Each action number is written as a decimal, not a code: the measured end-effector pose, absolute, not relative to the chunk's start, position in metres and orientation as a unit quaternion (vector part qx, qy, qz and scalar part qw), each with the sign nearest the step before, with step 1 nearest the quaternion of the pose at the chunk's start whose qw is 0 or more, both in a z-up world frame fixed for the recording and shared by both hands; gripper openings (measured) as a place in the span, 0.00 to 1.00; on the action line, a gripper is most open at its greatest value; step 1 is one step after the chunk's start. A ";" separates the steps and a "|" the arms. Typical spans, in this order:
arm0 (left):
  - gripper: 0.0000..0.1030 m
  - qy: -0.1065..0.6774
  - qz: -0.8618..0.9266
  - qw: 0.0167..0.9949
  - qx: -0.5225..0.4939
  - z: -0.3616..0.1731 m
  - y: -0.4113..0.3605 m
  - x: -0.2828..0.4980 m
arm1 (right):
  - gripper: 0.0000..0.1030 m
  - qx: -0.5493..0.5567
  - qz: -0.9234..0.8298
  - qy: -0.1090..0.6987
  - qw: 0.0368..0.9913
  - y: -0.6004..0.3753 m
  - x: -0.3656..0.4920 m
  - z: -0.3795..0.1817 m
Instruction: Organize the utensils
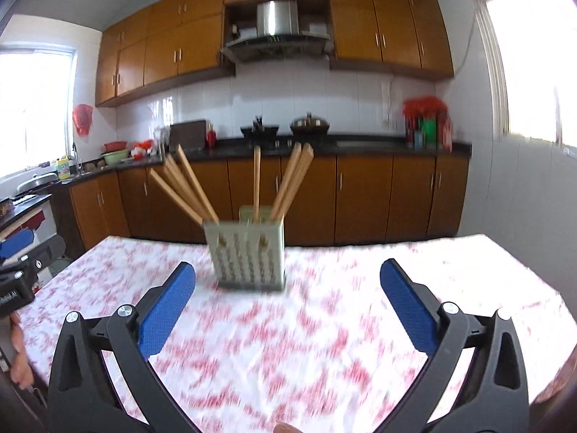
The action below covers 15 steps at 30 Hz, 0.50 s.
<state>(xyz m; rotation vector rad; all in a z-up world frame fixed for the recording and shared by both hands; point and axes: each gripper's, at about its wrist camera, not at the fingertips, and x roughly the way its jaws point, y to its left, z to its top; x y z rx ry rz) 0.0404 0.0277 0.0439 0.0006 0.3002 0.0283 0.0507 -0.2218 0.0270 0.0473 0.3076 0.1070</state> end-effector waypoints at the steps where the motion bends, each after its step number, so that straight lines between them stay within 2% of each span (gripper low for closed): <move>1: 0.96 0.155 0.015 0.988 0.004 0.038 0.027 0.037 | 0.98 0.026 0.054 0.159 0.986 -0.222 0.049 0.022; 15: 0.96 0.193 -0.002 0.981 0.016 -0.006 0.009 0.018 | 0.98 -0.007 0.062 0.189 0.980 -0.205 0.017 -0.019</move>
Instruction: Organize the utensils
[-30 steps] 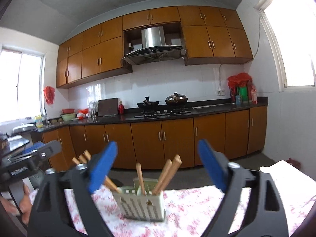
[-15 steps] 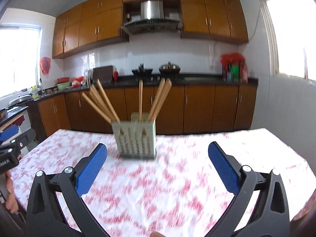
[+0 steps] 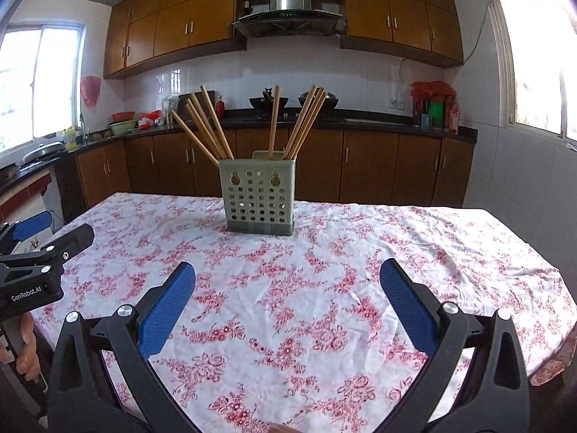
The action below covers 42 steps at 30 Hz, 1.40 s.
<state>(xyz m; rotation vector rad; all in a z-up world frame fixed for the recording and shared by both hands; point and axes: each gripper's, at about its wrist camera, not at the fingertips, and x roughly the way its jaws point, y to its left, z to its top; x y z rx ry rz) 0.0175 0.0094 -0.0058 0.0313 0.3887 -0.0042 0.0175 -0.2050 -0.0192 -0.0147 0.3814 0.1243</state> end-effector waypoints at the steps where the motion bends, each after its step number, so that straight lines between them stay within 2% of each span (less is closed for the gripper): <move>1: 0.96 0.194 -0.002 0.981 0.016 -0.007 0.009 0.017 | 0.98 -0.007 0.062 0.191 0.980 -0.204 0.017 -0.022; 42: 0.96 0.202 0.000 0.979 0.021 -0.015 0.000 0.015 | 0.98 0.013 0.035 0.213 0.976 -0.213 0.015 -0.032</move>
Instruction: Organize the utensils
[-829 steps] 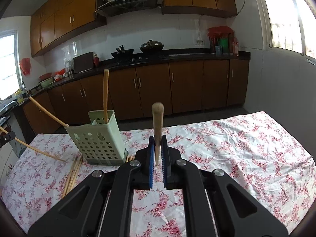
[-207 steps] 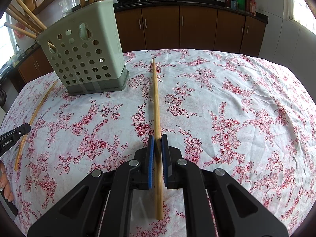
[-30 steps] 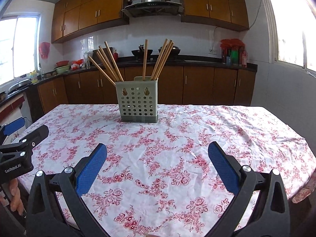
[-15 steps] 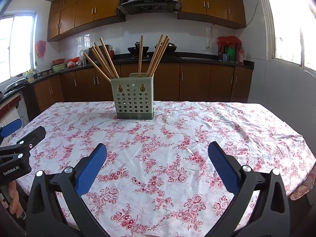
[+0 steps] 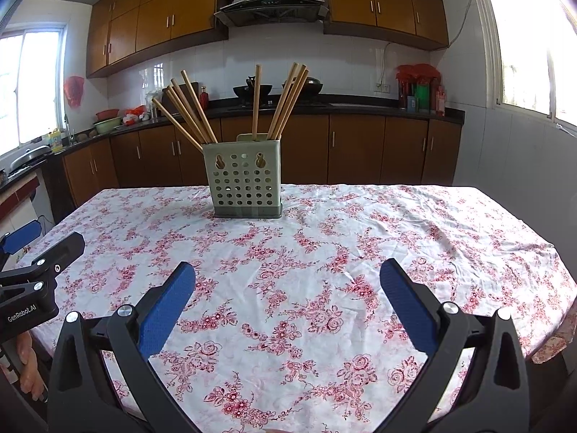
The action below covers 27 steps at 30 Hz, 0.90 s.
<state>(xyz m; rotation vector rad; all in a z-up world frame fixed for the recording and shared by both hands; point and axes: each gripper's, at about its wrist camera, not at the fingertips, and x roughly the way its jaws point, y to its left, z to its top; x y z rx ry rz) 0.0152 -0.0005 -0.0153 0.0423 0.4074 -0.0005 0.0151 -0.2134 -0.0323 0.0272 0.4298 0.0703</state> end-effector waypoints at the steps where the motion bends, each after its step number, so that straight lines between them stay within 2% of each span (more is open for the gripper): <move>1: 0.96 0.202 0.000 0.979 0.021 -0.015 0.000 0.015 | 0.98 0.014 0.035 0.213 0.976 -0.214 0.015 -0.032; 27: 0.96 0.205 0.000 0.979 0.016 -0.017 -0.001 0.016 | 0.98 0.015 0.036 0.215 0.976 -0.215 0.015 -0.032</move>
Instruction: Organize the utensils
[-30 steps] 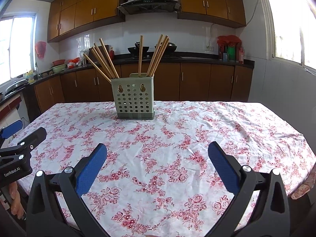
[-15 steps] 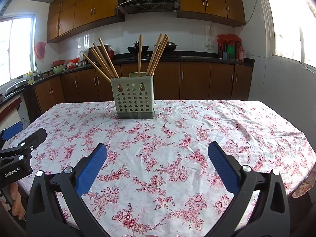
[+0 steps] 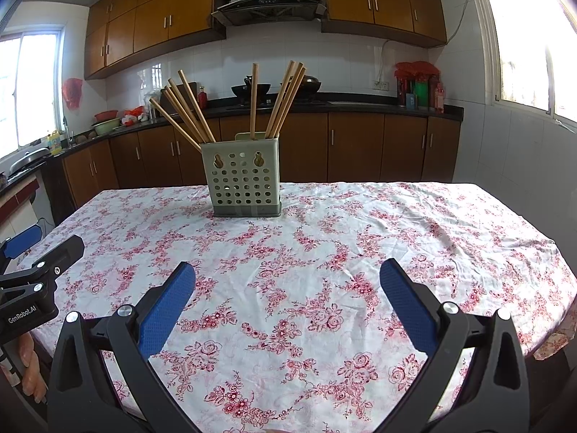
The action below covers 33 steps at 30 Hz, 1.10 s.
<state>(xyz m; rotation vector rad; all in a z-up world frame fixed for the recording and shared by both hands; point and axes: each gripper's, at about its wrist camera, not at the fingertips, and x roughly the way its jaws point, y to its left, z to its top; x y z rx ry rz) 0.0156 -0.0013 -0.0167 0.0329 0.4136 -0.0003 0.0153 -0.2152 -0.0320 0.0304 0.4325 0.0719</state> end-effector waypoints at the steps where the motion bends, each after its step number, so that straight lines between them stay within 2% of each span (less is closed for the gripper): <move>1: 0.96 0.205 0.000 0.979 0.016 -0.017 -0.001 0.016 | 0.98 0.015 0.036 0.215 0.976 -0.215 0.015 -0.032; 33: 0.96 0.205 -0.002 0.979 0.015 -0.017 -0.003 0.016 | 0.98 0.020 0.034 0.215 0.976 -0.214 0.015 -0.032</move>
